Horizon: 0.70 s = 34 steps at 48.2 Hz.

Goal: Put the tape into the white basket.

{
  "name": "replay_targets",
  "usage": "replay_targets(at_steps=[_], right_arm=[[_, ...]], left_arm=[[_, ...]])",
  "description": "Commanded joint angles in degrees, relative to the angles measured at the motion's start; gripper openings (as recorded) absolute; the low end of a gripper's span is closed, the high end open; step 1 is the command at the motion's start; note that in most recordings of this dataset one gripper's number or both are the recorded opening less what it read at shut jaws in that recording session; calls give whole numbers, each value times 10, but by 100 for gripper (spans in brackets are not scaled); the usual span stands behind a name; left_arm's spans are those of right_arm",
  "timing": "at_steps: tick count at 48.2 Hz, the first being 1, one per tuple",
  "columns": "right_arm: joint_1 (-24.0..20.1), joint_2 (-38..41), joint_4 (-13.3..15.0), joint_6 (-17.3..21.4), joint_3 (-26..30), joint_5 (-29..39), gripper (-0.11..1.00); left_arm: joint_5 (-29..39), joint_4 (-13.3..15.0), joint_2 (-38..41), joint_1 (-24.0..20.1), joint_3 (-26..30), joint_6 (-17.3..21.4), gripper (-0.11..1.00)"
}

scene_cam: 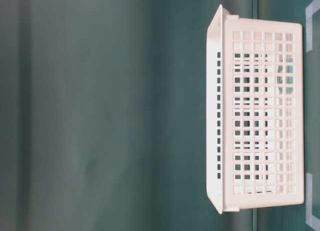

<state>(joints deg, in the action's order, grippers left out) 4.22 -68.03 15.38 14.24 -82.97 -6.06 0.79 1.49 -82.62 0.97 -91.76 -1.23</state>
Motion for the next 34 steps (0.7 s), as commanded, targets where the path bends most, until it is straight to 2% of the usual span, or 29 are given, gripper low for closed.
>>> replay_targets(at_steps=[1,20,34], right_arm=[[-2,3,-2,1,4,-3,95],[-2,3,-4,3,-55,-9,95],[-1,3,0,76,-64,-16,95]], left_arm=[[-4,0,5,-3,8,-1,-10],[-5,0,5,-3,7,-1,-10],[-5,1,5,-3,7,-1,-10]])
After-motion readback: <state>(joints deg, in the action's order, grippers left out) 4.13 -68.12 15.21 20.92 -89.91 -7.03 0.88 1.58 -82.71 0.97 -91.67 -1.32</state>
